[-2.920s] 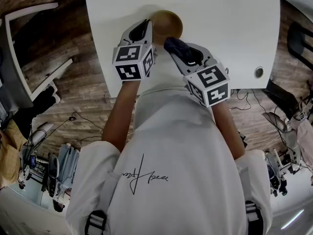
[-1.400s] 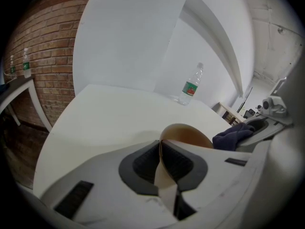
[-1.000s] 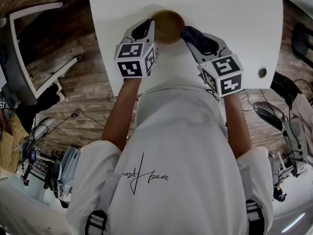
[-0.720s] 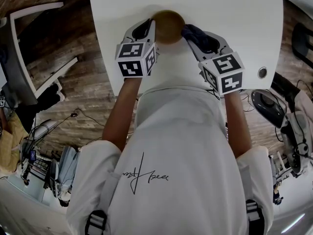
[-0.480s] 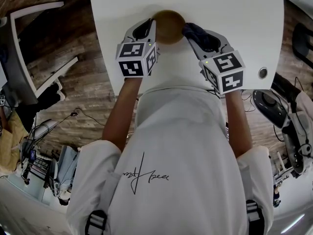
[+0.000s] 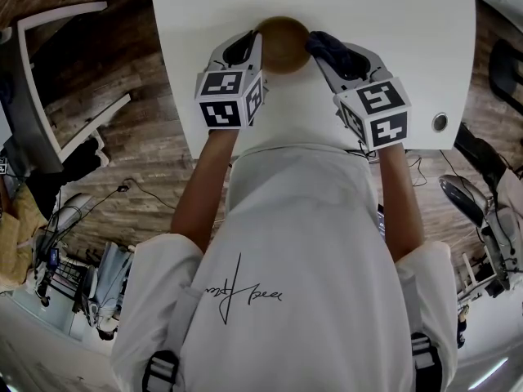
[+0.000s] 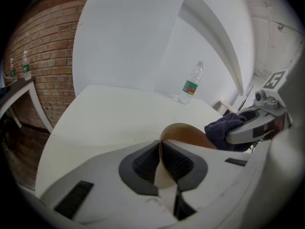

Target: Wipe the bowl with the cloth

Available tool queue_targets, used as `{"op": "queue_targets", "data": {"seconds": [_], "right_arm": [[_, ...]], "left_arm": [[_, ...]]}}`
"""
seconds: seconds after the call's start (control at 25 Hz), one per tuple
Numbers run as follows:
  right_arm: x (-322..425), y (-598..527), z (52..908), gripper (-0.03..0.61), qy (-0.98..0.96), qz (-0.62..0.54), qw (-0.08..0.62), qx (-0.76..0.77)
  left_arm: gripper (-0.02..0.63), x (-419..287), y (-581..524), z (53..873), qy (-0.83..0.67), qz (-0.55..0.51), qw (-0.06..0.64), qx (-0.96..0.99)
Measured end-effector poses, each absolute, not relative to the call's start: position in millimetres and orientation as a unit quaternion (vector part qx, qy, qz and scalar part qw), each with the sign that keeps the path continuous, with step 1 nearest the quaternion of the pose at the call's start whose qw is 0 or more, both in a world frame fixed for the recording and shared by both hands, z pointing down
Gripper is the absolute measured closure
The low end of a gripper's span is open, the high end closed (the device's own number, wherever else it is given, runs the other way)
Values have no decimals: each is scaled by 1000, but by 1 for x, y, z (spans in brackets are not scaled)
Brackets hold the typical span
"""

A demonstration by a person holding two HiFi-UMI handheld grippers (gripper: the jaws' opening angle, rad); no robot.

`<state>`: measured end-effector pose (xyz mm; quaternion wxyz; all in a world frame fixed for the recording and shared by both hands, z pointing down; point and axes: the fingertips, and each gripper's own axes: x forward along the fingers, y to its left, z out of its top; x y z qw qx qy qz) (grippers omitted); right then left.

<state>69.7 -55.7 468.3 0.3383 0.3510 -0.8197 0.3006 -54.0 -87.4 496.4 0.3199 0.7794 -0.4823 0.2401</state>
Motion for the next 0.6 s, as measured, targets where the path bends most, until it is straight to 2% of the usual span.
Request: {"op": "queue_targets", "data": {"seconds": [0.6], "right_arm": [[71,-70,470,459,-824,295,334,349]], "left_arm": [[591,-51,-88,496,-481,241,318,780]]}}
